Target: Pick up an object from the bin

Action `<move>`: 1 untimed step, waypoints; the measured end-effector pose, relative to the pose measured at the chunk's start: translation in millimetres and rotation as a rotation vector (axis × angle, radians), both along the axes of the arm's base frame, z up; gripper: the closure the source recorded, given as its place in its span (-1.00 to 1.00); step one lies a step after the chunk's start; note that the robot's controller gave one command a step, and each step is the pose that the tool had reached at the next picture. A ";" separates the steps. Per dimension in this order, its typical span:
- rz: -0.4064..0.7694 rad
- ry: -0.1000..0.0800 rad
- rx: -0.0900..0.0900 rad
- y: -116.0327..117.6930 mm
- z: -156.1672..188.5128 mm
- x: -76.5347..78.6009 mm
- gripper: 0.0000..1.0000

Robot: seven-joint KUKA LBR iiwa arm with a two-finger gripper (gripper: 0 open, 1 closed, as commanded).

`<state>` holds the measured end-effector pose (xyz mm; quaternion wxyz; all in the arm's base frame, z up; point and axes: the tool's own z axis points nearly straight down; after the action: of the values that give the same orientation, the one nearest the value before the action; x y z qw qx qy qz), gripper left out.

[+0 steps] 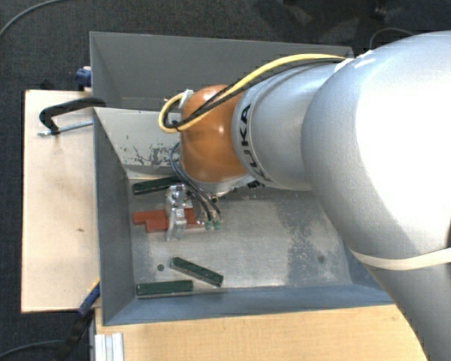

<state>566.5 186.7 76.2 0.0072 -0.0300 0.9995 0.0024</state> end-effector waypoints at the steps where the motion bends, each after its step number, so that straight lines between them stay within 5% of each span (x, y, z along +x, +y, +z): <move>1: 0.027 0.001 -0.001 -11.0 121.7 -21.9 1.00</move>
Offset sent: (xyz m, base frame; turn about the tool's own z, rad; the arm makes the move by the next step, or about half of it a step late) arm -0.0244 -0.0123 0.1155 -0.0268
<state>544.6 175.7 197.9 0.0068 -0.0436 0.9990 0.0018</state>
